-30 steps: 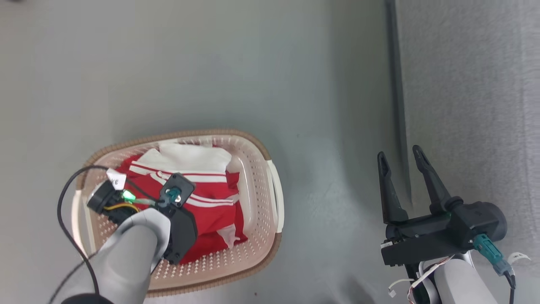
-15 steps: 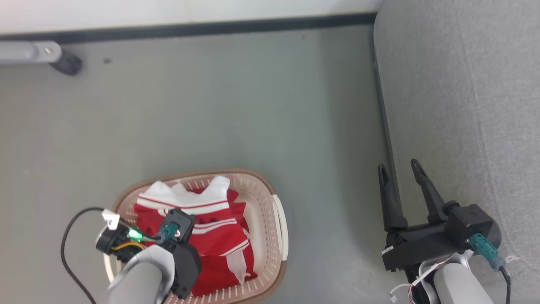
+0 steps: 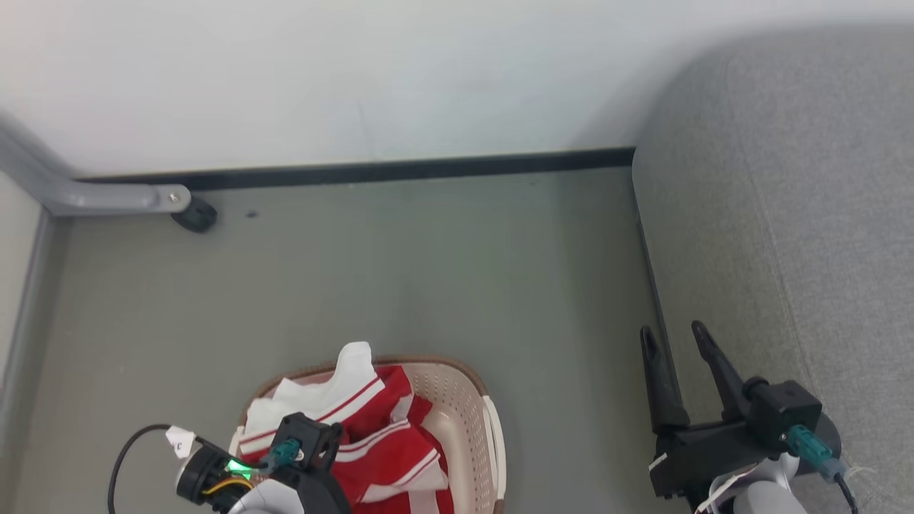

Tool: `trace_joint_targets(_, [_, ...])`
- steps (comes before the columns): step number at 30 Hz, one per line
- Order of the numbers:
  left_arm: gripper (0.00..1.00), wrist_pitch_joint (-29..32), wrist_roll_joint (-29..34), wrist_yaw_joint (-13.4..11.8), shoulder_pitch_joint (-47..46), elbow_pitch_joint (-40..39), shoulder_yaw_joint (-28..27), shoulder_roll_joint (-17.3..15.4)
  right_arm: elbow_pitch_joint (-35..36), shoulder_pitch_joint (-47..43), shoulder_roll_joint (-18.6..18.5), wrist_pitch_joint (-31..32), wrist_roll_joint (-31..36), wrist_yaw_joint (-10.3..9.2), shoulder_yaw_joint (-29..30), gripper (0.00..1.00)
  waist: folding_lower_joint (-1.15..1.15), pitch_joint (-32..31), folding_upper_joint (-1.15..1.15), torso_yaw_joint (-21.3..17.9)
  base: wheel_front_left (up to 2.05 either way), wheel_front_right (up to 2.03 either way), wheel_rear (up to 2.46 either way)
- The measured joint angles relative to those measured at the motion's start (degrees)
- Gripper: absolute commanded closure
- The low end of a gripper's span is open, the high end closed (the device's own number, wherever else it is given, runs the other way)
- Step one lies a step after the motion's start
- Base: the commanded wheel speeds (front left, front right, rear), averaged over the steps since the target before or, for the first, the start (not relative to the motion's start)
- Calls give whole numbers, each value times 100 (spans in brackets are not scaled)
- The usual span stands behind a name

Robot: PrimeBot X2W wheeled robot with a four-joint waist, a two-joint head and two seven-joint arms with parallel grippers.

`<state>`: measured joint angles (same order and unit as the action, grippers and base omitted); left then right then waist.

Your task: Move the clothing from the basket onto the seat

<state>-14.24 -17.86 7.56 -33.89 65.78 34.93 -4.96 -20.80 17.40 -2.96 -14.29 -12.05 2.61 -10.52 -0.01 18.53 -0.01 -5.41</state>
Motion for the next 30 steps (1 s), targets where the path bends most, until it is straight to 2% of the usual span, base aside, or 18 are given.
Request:
trace_joint_targets(6, [100, 0, -67, -18, 434, -371, -165, -47, -131, -225, 1, 0, -29, 51, -66, 0, 0, -510, 0, 103, 0, 0, 0])
trace_joint_targets(14, [100, 0, -135, -223, 980, -1065, -446, -238, -181, -556, 2, 0, -102, 96, -122, 0, 0, -1151, 0, 246, 0, 0, 0])
trace_joint_targets(30, [100, 0, -163, -564, 1592, -2860, -820, -493, -224, -873, 4, 1, -265, 169, -403, 0, 0, -1699, 0, 343, 0, 0, 0])
